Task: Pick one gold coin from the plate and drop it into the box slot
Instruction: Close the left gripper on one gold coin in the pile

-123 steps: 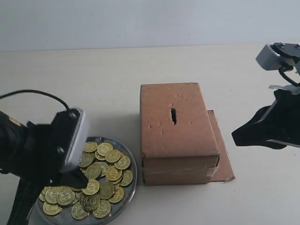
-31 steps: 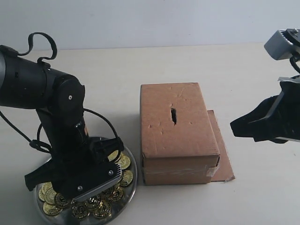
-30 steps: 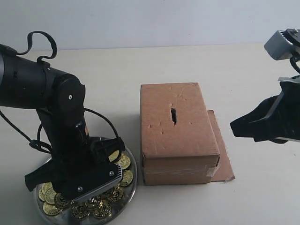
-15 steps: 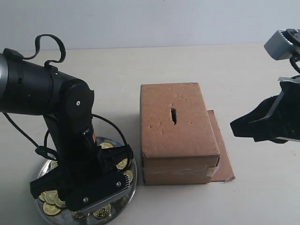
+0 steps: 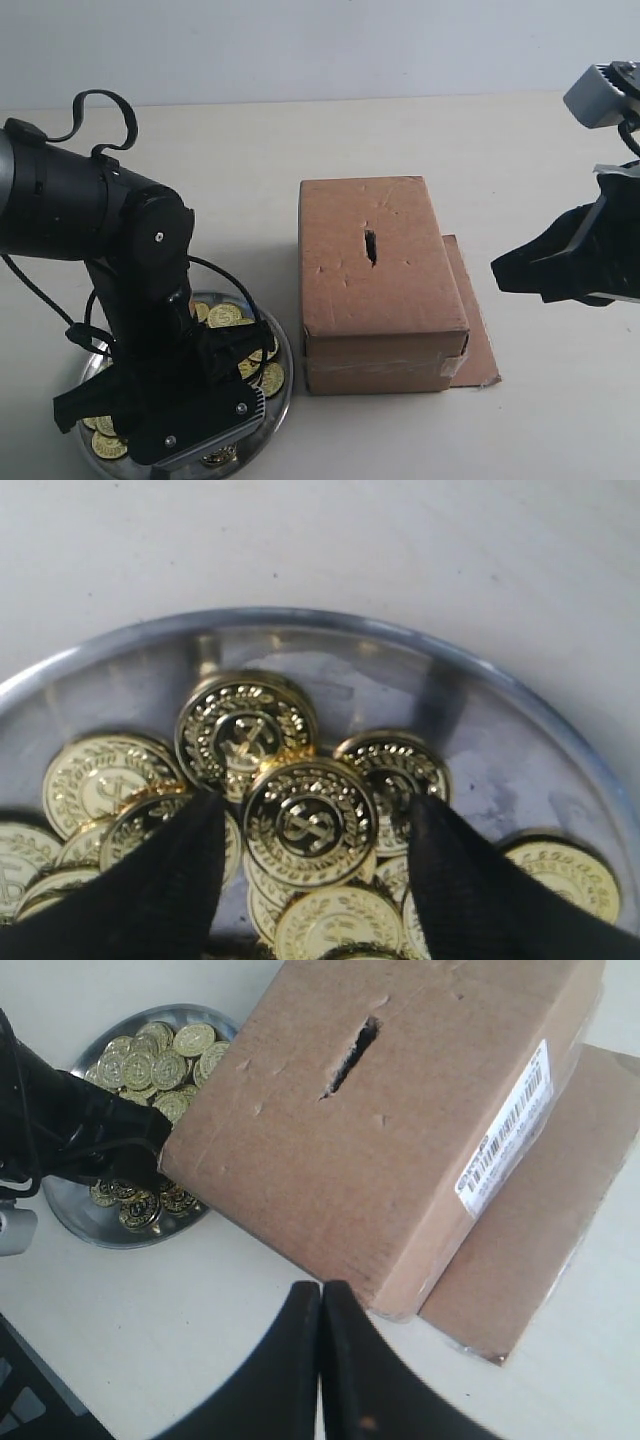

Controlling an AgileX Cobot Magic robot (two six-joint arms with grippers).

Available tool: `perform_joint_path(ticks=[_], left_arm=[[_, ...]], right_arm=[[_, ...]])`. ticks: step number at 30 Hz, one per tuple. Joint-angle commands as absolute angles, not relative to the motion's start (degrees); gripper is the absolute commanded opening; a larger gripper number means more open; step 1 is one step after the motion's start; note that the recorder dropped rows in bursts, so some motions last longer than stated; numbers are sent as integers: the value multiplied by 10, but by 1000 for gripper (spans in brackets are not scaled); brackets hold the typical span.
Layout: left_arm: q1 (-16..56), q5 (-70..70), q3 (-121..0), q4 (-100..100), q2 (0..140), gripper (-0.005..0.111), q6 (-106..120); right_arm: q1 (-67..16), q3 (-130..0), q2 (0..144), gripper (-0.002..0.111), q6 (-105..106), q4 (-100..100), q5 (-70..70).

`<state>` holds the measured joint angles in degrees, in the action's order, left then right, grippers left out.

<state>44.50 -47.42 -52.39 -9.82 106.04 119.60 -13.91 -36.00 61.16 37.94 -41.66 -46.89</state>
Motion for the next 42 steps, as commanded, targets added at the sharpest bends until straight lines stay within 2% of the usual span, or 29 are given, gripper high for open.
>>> perform_joint_path(ticks=[1, 31, 37, 42], left_arm=[[446, -464, -522, -96, 1053, 54, 1193], [446, -450, -522, -96, 1053, 54, 1195], [446, -450, -522, -96, 1053, 41, 1195], [446, -450, -522, -96, 1053, 45, 1195]], right_arm=[[-140, -365, 607, 0, 383, -421, -468], [-140, -365, 607, 0, 383, -421, -468], [-140, -365, 607, 0, 383, -421, -468], [-140, -365, 607, 0, 383, -421, -468]])
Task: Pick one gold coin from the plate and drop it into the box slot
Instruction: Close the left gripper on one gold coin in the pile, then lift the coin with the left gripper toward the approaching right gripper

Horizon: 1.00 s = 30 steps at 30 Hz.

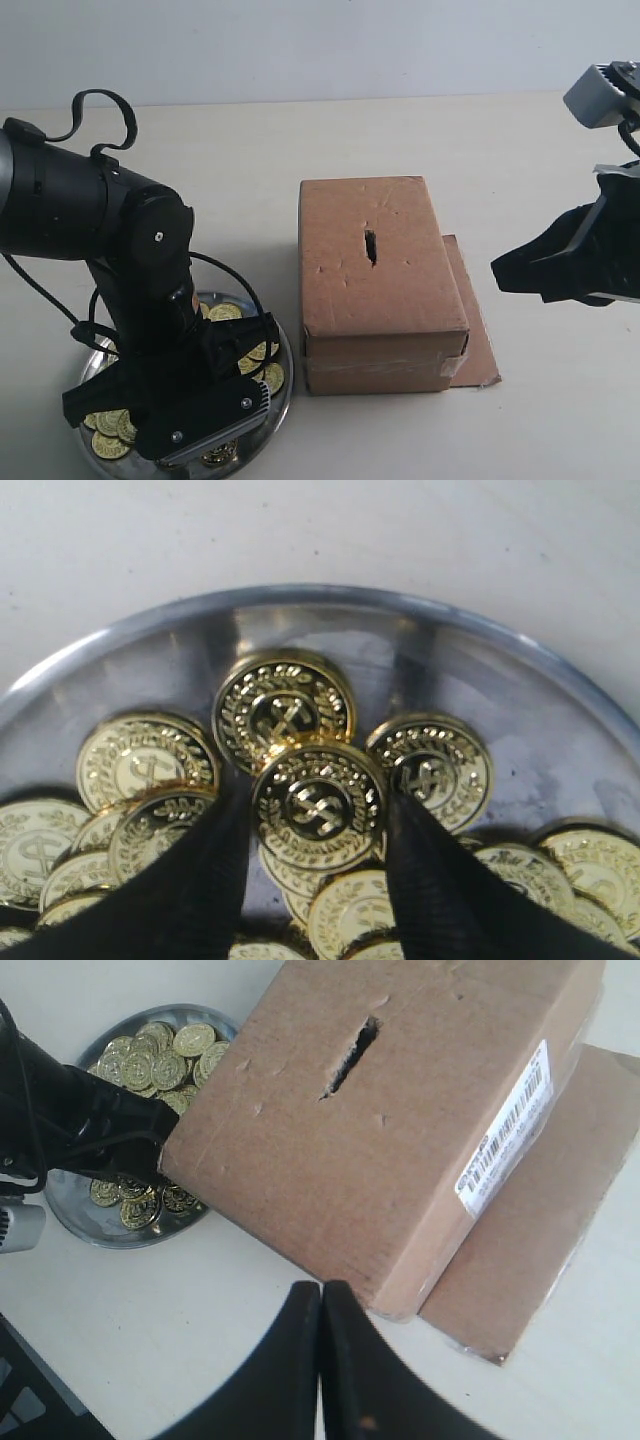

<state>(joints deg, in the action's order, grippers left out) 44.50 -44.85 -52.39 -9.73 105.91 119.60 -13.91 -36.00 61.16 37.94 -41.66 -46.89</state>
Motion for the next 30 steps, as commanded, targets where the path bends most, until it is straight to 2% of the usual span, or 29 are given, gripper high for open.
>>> perform_joint_path(ticks=[1, 7, 12, 30], left_arm=[[446, -450, -522, -96, 1053, 45, 1195], [446, -450, -522, -96, 1053, 43, 1195], [446, -450, -522, -96, 1053, 32, 1195], [446, -447, -522, -96, 997, 32, 1163]], right_arm=[[-140, -365, 607, 0, 383, -421, -468], [-140, -365, 607, 0, 383, -421, -468], [-140, -365, 607, 0, 383, -421, -468], [-140, -365, 607, 0, 384, -430, -468]])
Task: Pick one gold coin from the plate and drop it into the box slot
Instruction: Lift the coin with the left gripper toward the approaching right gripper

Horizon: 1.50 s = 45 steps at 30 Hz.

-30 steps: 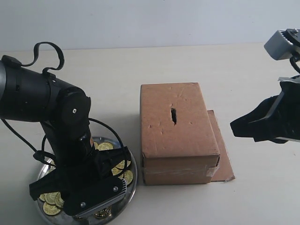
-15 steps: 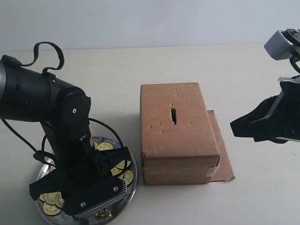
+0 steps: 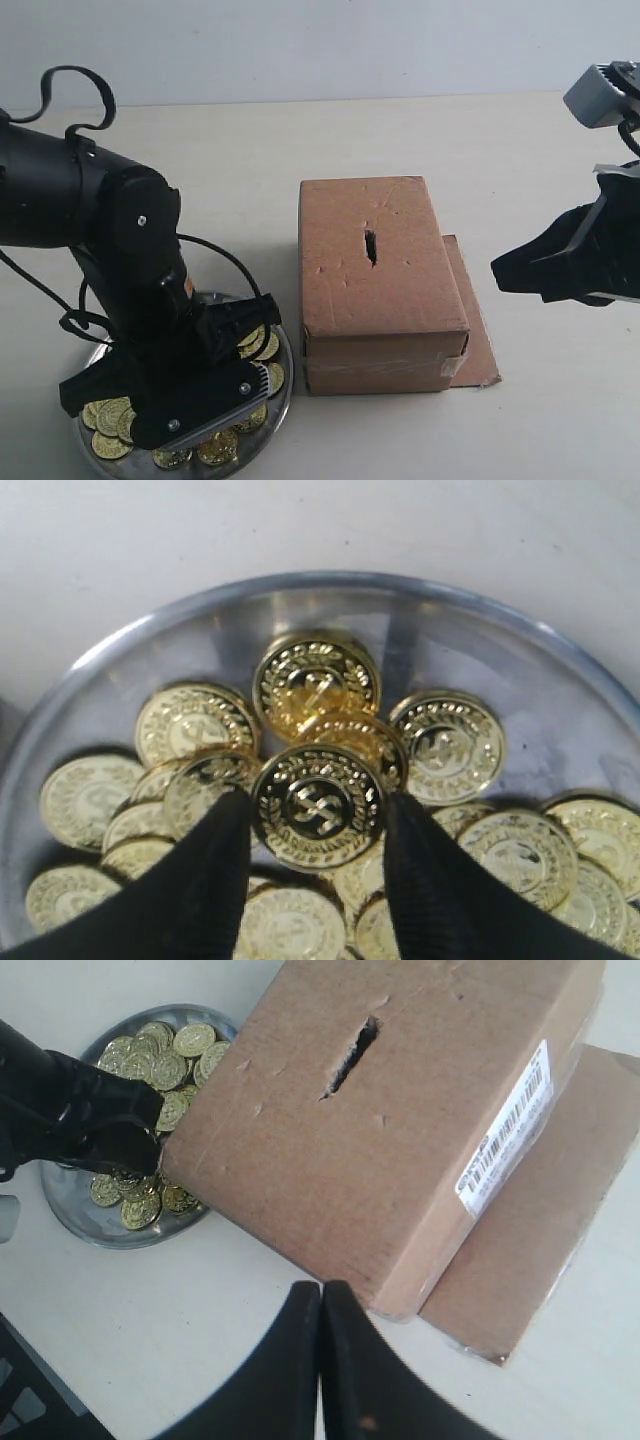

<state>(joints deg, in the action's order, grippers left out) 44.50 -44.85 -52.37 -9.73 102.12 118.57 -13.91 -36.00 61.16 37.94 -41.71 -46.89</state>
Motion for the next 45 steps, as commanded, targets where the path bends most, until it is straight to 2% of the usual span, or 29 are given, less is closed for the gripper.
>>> perform_joint_path(ticks=[1, 9, 19, 22, 26, 34, 39, 45], left_arm=[[446, -447, -522, -96, 990, 32, 1156], [446, -417, -522, -96, 915, 32, 1049], [439, -379, -522, -97, 818, 32, 863], [439, -379, -522, -99, 794, 32, 819], [439, -369, -522, -129, 766, 32, 809], [439, -368, -522, -147, 730, 32, 804], [439, -368, -522, -159, 716, 32, 804], [439, -368, -522, -161, 710, 32, 804]], right_arm=[[-140, -365, 607, 0, 384, -436, -467], [-140, -364, 623, 0, 421, -540, -467], [-140, -300, 711, 0, 664, -881, -473], [-141, -290, 730, 0, 698, -925, -492], [-190, -290, 753, 0, 735, -993, -480], [-325, -330, 764, 0, 728, -999, -336], [-371, -373, 764, 12, 703, -999, -300], [-406, -405, 780, 43, 686, -999, -295]])
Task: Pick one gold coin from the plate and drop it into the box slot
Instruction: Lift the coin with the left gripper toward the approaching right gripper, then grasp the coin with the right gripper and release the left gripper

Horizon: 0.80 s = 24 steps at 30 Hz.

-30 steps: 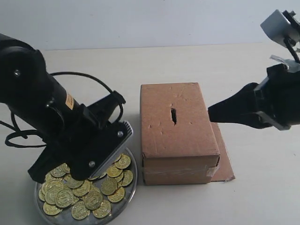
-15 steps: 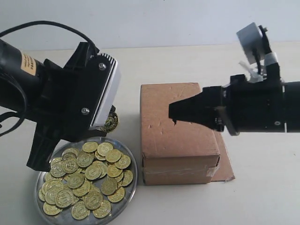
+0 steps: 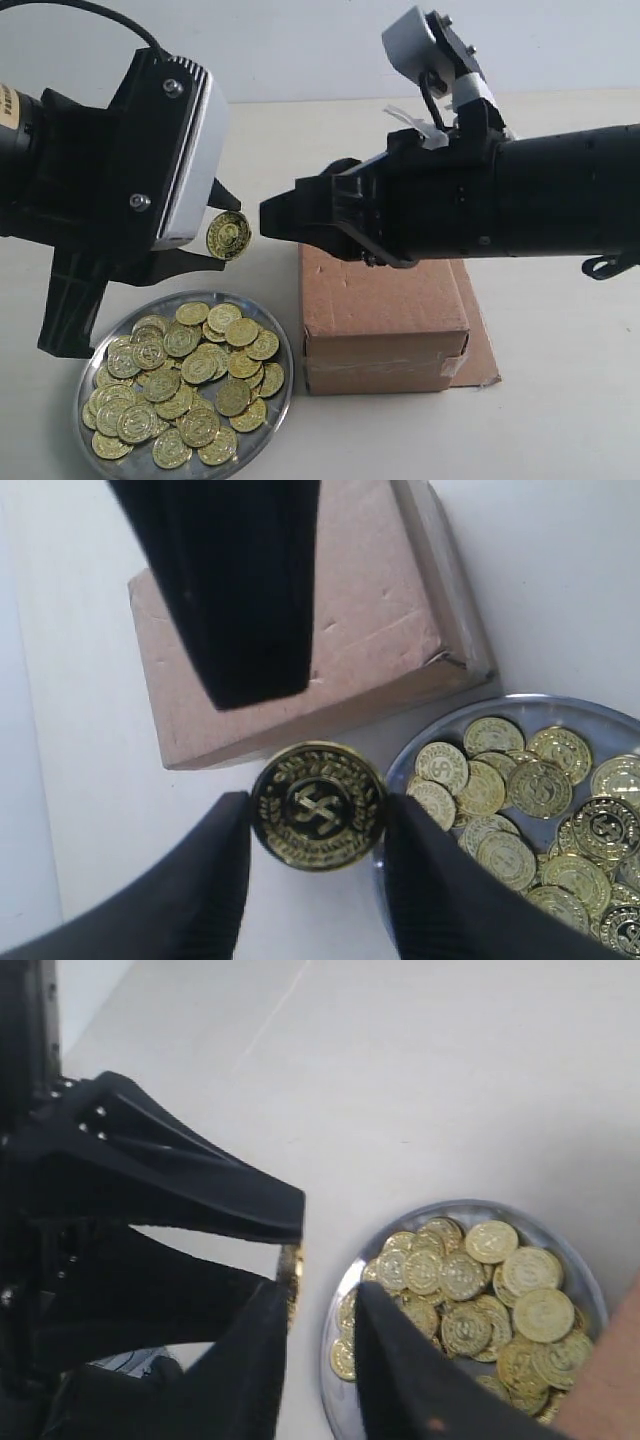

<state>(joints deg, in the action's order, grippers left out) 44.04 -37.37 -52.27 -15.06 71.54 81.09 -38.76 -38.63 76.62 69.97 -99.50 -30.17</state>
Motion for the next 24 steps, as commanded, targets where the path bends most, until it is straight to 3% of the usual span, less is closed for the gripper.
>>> perform_joint_path(ticks=[1, 5, 24], left_arm=[[439, -368, -522, -163, 709, 32, 804], [439, -368, -522, -164, 703, 32, 804], [439, -368, -522, -177, 694, 32, 806]], right_arm=[[-409, -406, 786, 48, 686, -999, -295], [-410, -410, 813, 60, 681, -999, -309], [-410, -459, 832, 59, 667, -999, -320]])
